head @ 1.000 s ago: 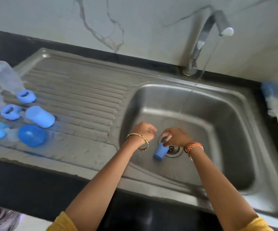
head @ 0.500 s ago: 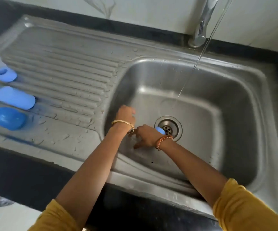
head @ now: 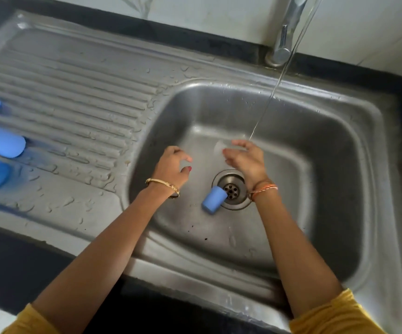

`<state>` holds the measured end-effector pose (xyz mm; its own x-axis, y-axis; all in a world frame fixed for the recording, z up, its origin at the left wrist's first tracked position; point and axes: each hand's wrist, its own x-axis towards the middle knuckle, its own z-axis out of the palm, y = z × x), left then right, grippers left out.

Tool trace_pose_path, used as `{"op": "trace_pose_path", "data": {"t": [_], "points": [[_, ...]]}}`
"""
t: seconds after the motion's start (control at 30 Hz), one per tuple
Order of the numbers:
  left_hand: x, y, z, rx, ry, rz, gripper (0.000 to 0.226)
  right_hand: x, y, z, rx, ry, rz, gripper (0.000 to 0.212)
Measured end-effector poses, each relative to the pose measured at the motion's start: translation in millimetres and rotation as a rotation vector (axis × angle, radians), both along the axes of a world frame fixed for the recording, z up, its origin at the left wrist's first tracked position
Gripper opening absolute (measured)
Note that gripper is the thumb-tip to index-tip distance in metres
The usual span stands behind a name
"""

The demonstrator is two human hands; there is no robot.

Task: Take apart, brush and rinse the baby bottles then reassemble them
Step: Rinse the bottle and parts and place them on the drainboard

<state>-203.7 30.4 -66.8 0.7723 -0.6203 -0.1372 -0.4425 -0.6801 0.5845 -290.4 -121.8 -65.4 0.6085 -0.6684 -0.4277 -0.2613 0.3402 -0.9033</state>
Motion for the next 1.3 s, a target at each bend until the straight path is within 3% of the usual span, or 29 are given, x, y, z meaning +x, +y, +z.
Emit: {"op": "trace_pose_path", "data": {"t": [0.1,0.23,0.43,0.6,0.73,0.97,1.13,1.23,1.3], "points": [[-1,0,-2,0.019,0.016,-0.027,0.022,-10,-27,15,0.304,-0.230,-0.199,0.026],[-3,-1,0,0.038,0.043,-0.051,0.021,-18,-46,27,0.477,-0.458,-0.238,0.032],[-5,-1,0,0.037,0.056,-0.100,0.021,-13,-46,32,0.277,-0.450,-0.127,0.033],[-4,0,-4,0.021,0.050,-0.113,0.018,-1,-48,48,0.312,-0.519,-0.079,0.032],[-6,-4,-1,-0.093,0.145,-0.048,0.016,6,-54,58,0.077,-0.465,-0.033,0.026],[-13,-67,46,-0.664,0.678,0.174,0.021,2,-59,63,-0.164,-0.325,-0.026,0.024],[-24,-135,74,-0.916,0.917,0.187,0.021,-4,-61,69,-0.319,-0.354,-0.049,0.020],[-30,-159,79,-1.020,0.933,0.265,0.019,-4,-67,68,-0.618,-0.201,-0.052,0.004],[-28,-168,75,-1.010,0.877,0.322,0.024,-5,-71,70,-0.827,-0.072,0.007,0.028]]}}
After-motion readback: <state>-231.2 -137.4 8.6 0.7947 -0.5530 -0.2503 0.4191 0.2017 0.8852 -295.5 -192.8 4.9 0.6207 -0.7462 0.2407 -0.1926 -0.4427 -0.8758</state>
